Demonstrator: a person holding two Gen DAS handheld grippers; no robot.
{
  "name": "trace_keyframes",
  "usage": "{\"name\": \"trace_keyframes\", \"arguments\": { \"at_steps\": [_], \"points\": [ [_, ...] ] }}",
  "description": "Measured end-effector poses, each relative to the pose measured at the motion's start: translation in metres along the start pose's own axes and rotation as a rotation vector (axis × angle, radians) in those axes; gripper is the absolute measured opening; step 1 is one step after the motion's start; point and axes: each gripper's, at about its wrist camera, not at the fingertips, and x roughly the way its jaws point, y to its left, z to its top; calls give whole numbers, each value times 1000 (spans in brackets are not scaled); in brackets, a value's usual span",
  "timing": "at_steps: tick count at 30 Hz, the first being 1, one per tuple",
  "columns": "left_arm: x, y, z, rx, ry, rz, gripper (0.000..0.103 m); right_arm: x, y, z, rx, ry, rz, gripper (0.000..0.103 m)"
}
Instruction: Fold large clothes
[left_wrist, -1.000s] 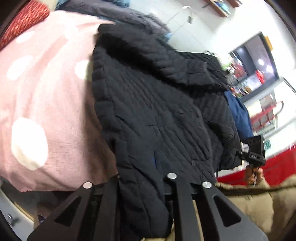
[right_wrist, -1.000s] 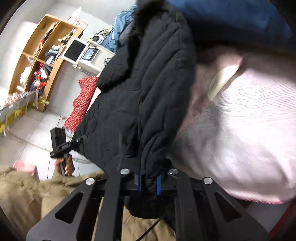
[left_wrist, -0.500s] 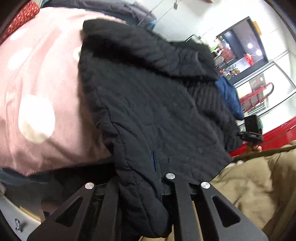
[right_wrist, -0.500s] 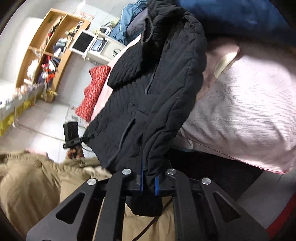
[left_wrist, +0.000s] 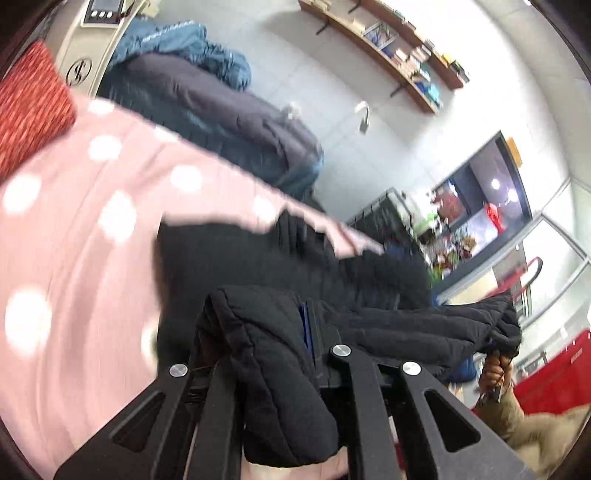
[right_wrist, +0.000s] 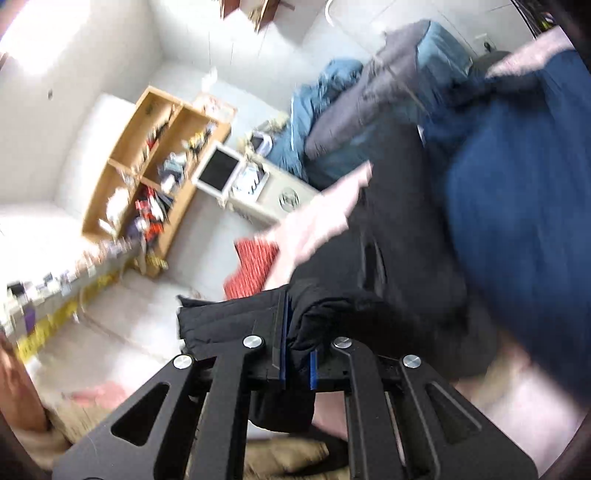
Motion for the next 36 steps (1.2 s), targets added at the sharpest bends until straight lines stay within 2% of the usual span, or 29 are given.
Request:
{"name": "trace_keyframes", "arguments": {
  "at_steps": [4,7,9,13,14,17,19,21,23,25,27,29,30,31,33,34,36],
  "points": [
    [46,4,57,-21,16,57,9,36,-16,64,49,-51,-43,9],
    [85,18,78,-52,55,117,9,49,-30,81,91,-72,-70,9],
    [112,32,84,-88,88,148,11,71,-43,98,127,-83,-114,9],
    [157,75,80,-204,153,170,13,108,-64,122,93,-76,-251,8],
    [165,83,77,-225,166,171,14,114,-70,123,89,-76,-282,8],
    [186,99,65,-272,199,160,17,126,-99,128,181,-86,-333,8],
    [192,102,63,-274,206,160,18,133,-108,130,163,-74,-411,7],
    [189,101,66,-281,209,153,19,141,-112,130,96,-60,-463,7],
    [181,102,69,-322,208,128,22,144,-117,128,66,-55,-478,7],
    [168,108,75,-417,190,44,34,141,-123,126,87,-65,-446,7],
    [140,115,80,-506,131,-86,42,137,-129,125,114,-74,-403,7],
    [113,118,85,-528,81,-122,49,131,-133,122,146,-92,-359,7],
    [101,119,86,-529,53,-104,61,129,-133,120,156,-102,-345,7],
    [82,119,87,-524,-4,-53,75,126,-132,118,168,-113,-329,7],
    [42,119,86,-495,-140,37,81,123,-134,116,205,-129,-288,9],
    [33,118,85,-489,-156,47,81,120,-137,115,239,-139,-252,9],
    [19,114,79,-468,-140,76,82,117,-141,112,296,-153,-189,17]
  ]
}}
